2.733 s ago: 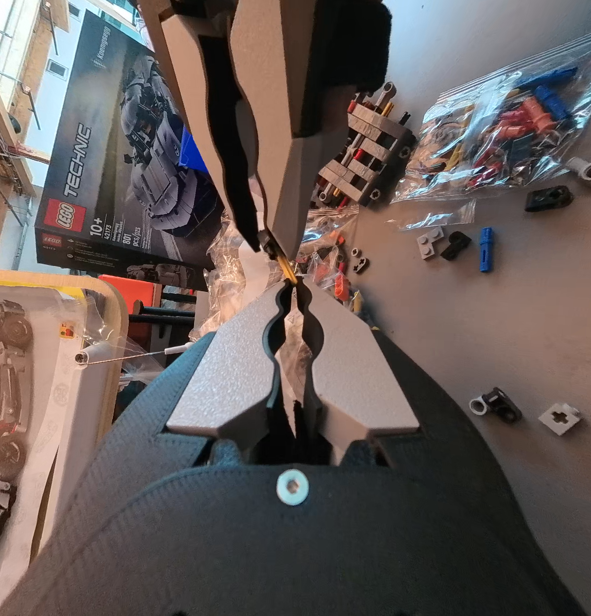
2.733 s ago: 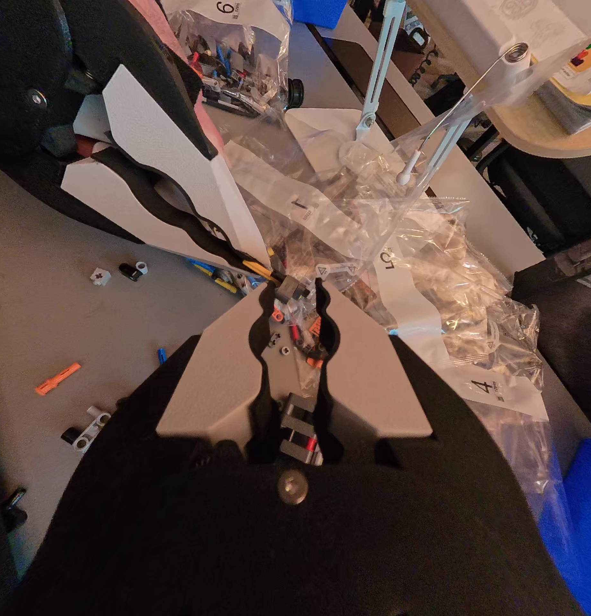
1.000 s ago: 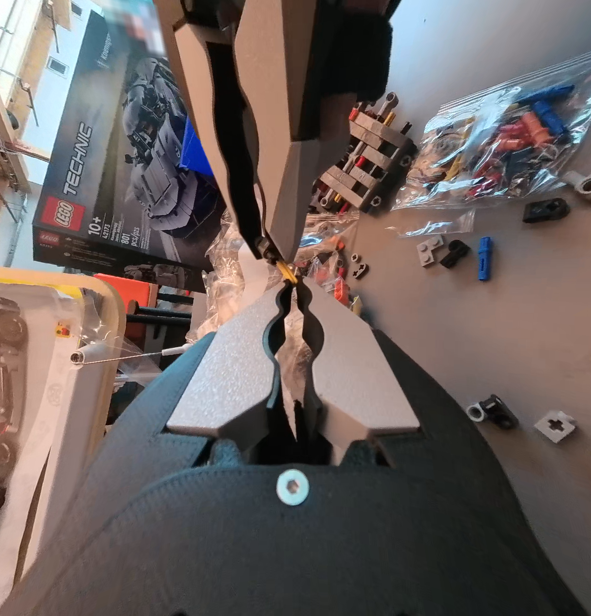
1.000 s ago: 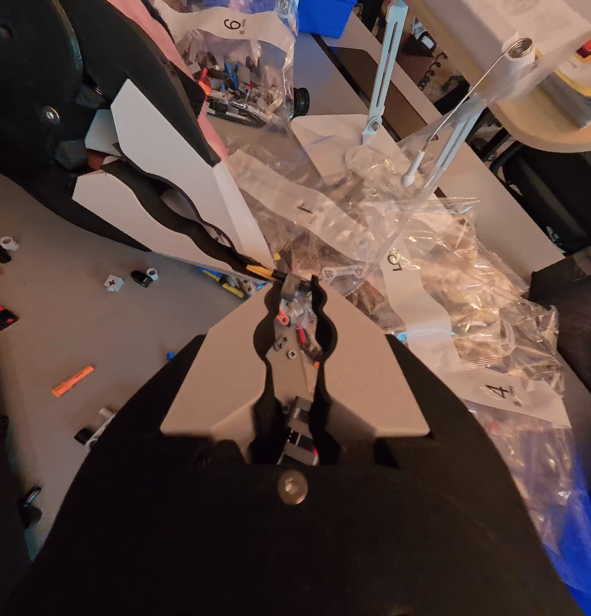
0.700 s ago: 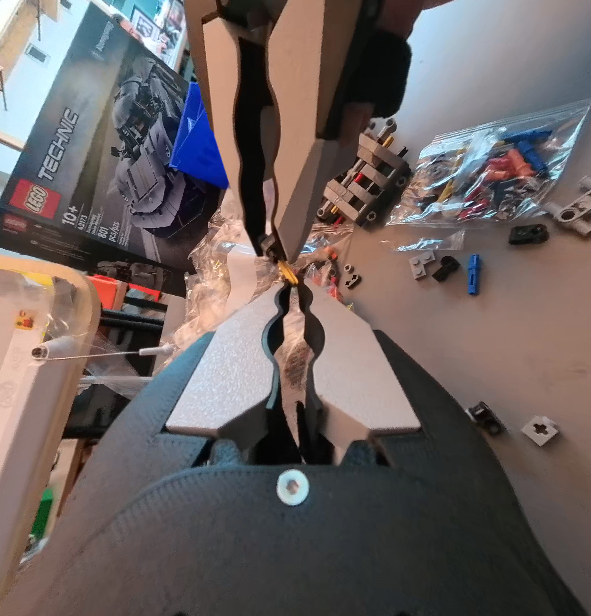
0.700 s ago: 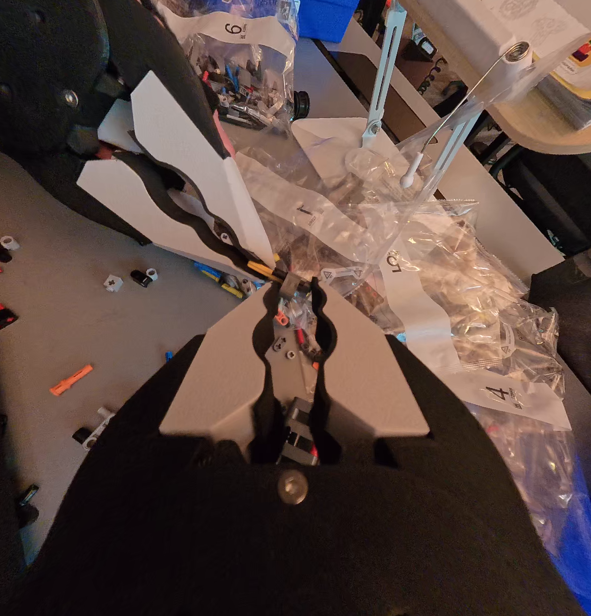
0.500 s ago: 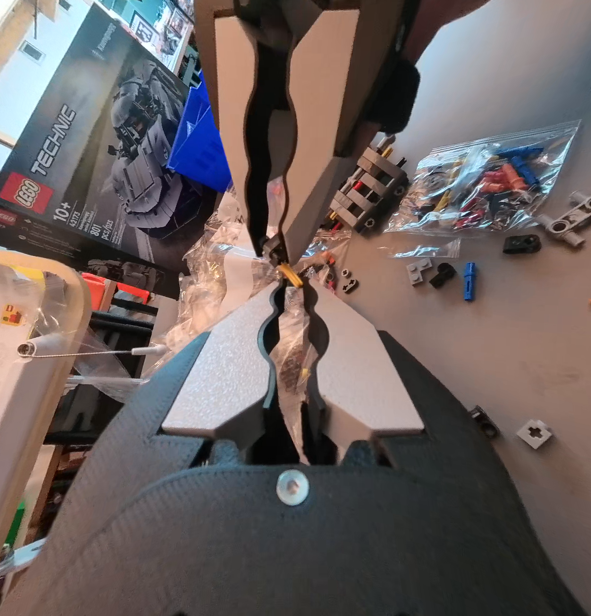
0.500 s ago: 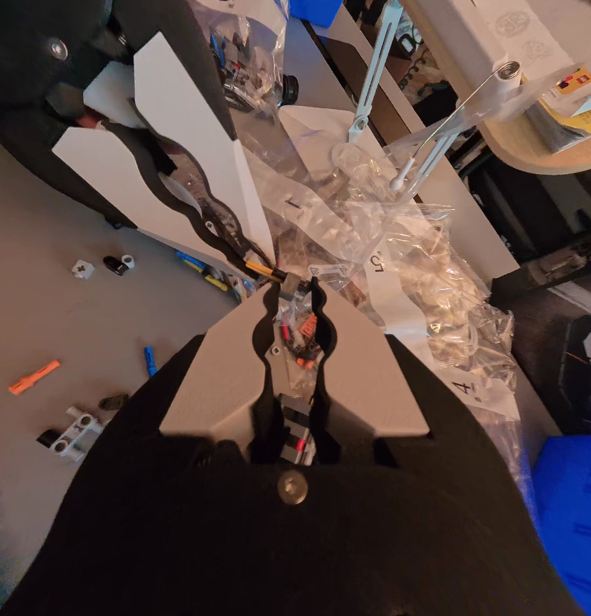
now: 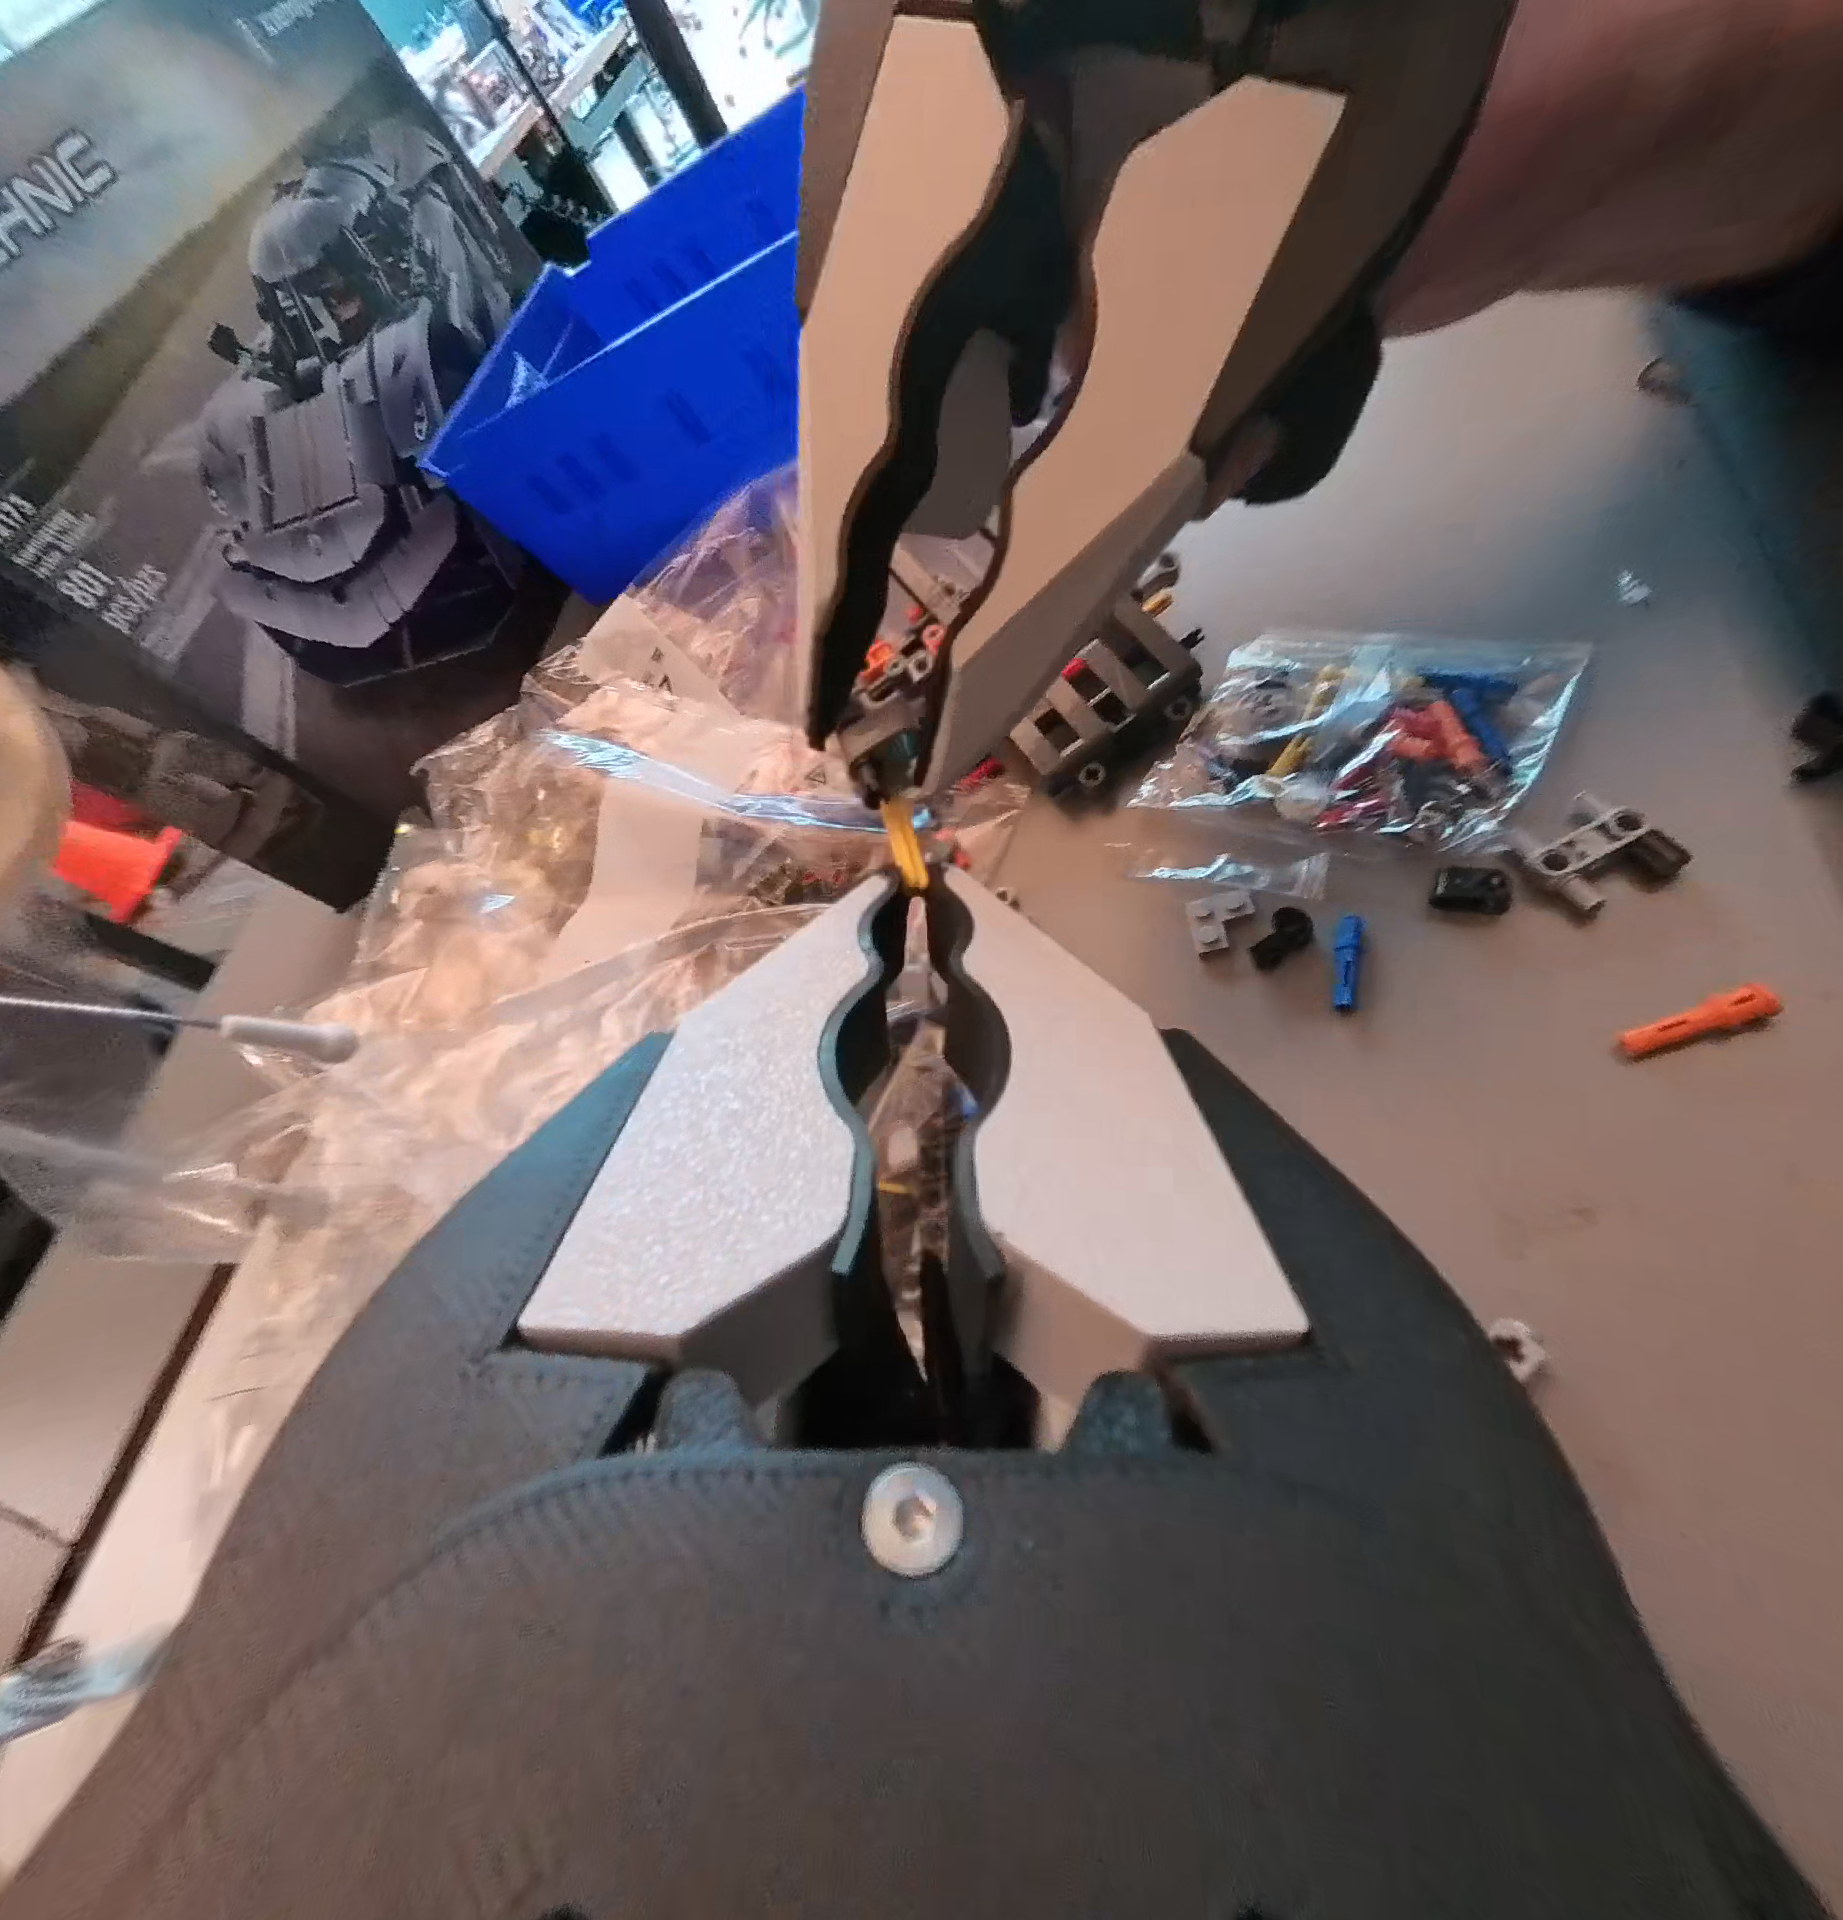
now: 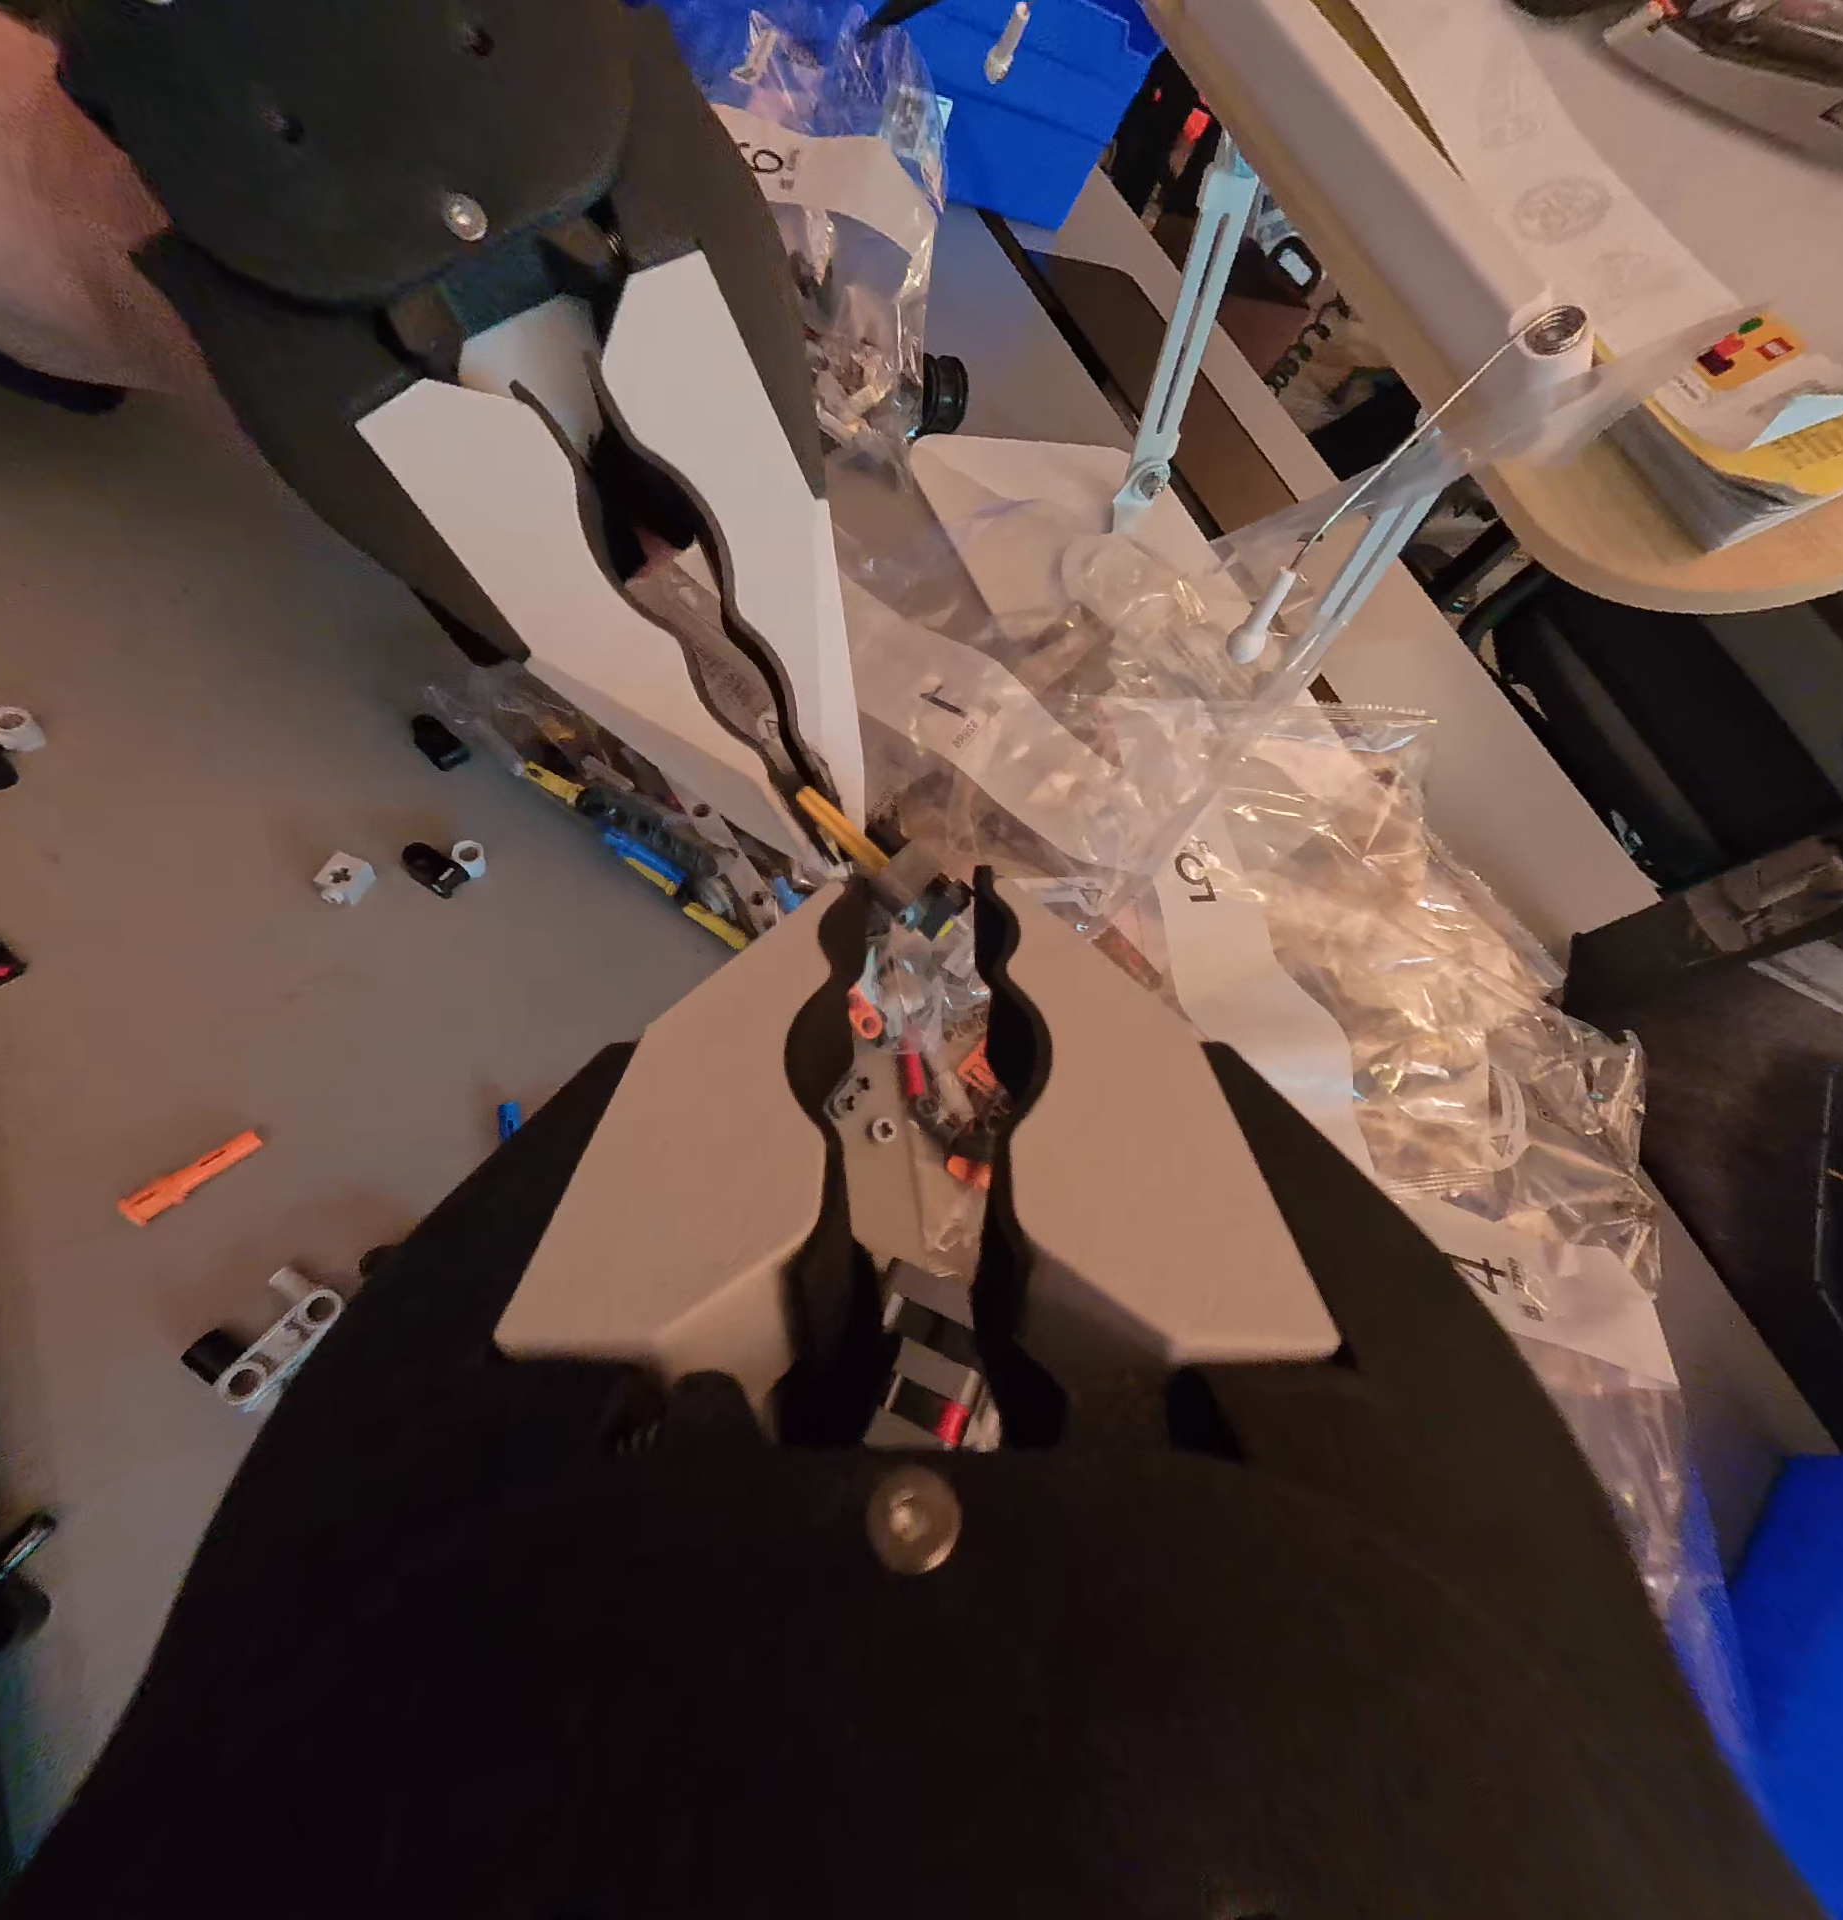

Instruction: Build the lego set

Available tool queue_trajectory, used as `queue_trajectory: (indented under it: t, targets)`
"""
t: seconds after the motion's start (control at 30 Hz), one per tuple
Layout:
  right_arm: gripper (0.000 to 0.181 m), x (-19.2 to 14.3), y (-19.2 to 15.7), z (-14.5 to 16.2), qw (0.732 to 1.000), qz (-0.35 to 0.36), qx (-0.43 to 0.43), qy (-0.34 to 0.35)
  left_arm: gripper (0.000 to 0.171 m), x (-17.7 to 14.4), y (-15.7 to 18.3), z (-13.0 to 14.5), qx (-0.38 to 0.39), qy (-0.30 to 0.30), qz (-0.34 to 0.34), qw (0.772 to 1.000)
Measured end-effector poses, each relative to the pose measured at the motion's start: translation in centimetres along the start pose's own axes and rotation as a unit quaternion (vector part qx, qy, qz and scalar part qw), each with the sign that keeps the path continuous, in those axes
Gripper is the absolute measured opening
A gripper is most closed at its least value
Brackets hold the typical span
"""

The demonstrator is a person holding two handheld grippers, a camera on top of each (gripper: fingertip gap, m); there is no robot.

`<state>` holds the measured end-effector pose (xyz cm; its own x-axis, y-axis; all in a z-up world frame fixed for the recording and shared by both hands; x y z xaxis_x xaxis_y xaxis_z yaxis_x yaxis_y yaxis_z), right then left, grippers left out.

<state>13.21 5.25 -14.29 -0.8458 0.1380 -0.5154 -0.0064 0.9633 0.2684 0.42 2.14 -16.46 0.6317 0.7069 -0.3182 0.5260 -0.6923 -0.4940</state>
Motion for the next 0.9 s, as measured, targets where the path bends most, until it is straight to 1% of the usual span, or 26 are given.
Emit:
queue_trajectory:
  t: [0.1,0.23,0.3,0.37,0.47,0.6,0.63,0.73,0.8,0.83,0.9]
  targets:
    - [0.017,-0.2,0.0,0.0,1.0,-0.015,0.006,0.011,0.001,-0.1,-0.1,0.1,-0.03,0.005,0.023,0.999]
    - [0.02,0.0,-0.3,0.1,1.0,-0.02,-0.011,0.0,0.001,-0.1,-0.3,0.4,-0.077,0.006,0.061,0.995]
    - [0.013,0.1,-0.5,0.1,1.0,-0.024,-0.019,-0.002,0.001,0.0,-0.2,0.5,-0.094,0.005,0.077,0.993]
    - [0.011,0.2,-0.5,0.2,0.999,-0.031,-0.017,-0.006,0.001,0.0,-0.3,0.6,-0.106,0.005,0.087,0.991]
    - [0.017,0.0,-0.3,0.3,0.999,-0.04,-0.003,0.008,0.001,-0.2,-0.5,0.6,-0.129,0.014,0.098,0.987]
    - [0.021,-0.6,0.1,0.4,0.997,-0.063,0.023,0.036,0.001,-0.4,-0.7,0.6,-0.141,0.028,0.111,0.983]
    - [0.024,-0.6,0.0,0.5,0.997,-0.07,0.026,0.034,0.001,-0.4,-0.6,0.5,-0.143,0.032,0.116,0.982]
    - [0.032,-0.1,-0.7,0.3,0.997,-0.073,-0.011,0.015,0.001,-0.5,-0.6,0.5,-0.157,0.037,0.129,0.979]
    - [0.034,0.3,-1.2,0.3,0.997,-0.051,-0.05,-0.009,0.001,-0.5,-0.7,0.6,-0.168,0.038,0.135,0.976]
    - [0.03,0.4,-1.3,0.4,0.997,-0.037,-0.067,-0.024,0.001,-0.5,-0.8,0.6,-0.171,0.037,0.139,0.975]
    - [0.017,0.5,-1.3,0.4,0.995,-0.013,-0.09,-0.04,0.001,-0.5,-0.8,0.7,-0.18,0.037,0.146,0.972]
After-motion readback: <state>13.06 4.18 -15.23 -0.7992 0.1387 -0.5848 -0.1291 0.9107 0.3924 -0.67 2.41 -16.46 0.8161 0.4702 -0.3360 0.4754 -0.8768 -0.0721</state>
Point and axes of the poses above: each gripper's, where its closed fingertips meet, x out along the fingers, z out of its underside, y = z × x across the jaws, the point moved 8 cm from there along -x, back along the fingers, and after that the axes turned 10 degrees about -z, right-handed, at the moved point
